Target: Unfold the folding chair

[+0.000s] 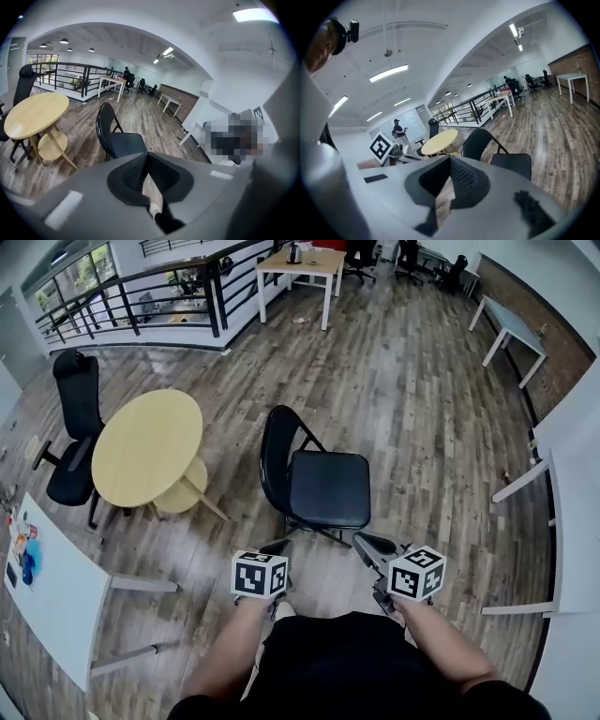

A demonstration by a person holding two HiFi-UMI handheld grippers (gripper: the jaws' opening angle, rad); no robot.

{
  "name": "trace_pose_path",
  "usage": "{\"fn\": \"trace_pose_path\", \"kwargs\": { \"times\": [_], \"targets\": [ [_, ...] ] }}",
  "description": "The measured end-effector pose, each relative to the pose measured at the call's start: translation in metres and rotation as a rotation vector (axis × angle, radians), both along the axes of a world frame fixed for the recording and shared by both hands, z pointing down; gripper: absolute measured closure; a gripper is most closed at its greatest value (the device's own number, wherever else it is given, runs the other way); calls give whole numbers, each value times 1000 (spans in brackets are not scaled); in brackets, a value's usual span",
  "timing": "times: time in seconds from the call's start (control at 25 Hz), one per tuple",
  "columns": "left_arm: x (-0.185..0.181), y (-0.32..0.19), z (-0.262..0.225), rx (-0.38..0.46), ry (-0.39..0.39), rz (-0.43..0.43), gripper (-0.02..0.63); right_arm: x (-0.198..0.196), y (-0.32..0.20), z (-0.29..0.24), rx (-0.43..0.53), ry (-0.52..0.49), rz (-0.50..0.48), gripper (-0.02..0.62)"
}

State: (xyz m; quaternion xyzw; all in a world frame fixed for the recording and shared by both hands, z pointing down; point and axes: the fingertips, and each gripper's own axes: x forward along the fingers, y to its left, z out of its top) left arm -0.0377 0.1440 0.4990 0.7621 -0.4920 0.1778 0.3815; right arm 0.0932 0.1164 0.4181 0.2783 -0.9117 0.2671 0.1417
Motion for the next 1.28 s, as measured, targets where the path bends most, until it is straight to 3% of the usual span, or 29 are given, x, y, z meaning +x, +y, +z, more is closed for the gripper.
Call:
{"fn": "trace_pose_path", "kwargs": {
  "times": [0.24, 0.48, 0.68, 0.84, 1.28],
  "targets": [
    [56, 14, 6, -42, 31, -27, 598, 59, 12, -3, 70, 33, -46, 591],
    [82, 30, 5, -39, -26, -45, 598, 107, 25, 26, -2, 42, -19, 591],
    [81, 35, 3, -33, -65, -33, 598, 119, 29, 40, -37, 29, 16, 591],
    [81, 42, 1, -41, -48, -47, 598, 130, 30, 45, -98, -11, 56, 591],
    [71, 52, -8, -9, -42, -57, 598, 108, 41, 39, -30, 8, 12, 591]
  ]
}}
